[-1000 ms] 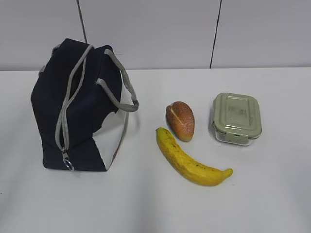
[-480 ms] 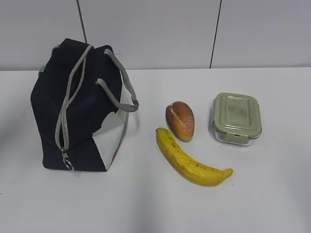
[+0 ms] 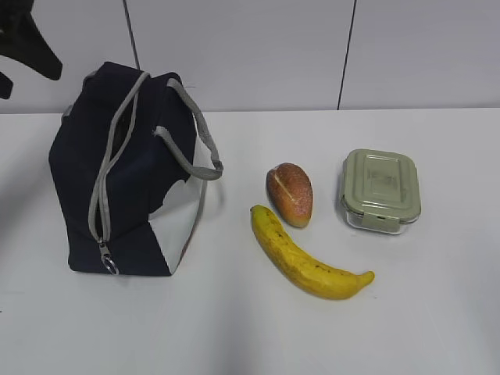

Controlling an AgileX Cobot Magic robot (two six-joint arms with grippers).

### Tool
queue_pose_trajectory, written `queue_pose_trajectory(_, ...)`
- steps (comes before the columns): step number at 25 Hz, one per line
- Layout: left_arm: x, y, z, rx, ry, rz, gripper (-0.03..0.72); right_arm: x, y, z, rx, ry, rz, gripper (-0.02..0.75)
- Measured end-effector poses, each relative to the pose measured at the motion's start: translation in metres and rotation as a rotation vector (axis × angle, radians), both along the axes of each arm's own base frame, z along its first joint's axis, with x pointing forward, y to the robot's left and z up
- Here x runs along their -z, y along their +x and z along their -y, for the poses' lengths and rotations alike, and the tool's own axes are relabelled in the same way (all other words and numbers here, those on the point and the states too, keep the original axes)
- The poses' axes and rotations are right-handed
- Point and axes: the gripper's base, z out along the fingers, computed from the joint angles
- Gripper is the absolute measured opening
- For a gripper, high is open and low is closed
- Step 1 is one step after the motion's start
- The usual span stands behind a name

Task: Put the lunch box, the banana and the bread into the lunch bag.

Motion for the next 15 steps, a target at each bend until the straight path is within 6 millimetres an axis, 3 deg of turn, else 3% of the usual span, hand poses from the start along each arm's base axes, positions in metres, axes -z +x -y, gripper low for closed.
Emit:
queue_pose_trajectory(7, 0.025, 0.041, 0.005, 0.0, -0.026, -0.05, 0.478, 0.0, 0.0, 0.0, 0.0, 0.0, 0.0, 0.491)
queue_pose_trajectory(12, 0.038, 0.053, 0.009, 0.017, -0.068, -0.059, 0.473, 0.0, 0.0, 0.0, 0.0, 0.0, 0.0, 0.491)
queue_pose_trajectory(15, 0.044, 0.057, 0.009, 0.017, -0.07, -0.066, 0.433, 0.0, 0.0, 0.0, 0.0, 0.0, 0.0, 0.491)
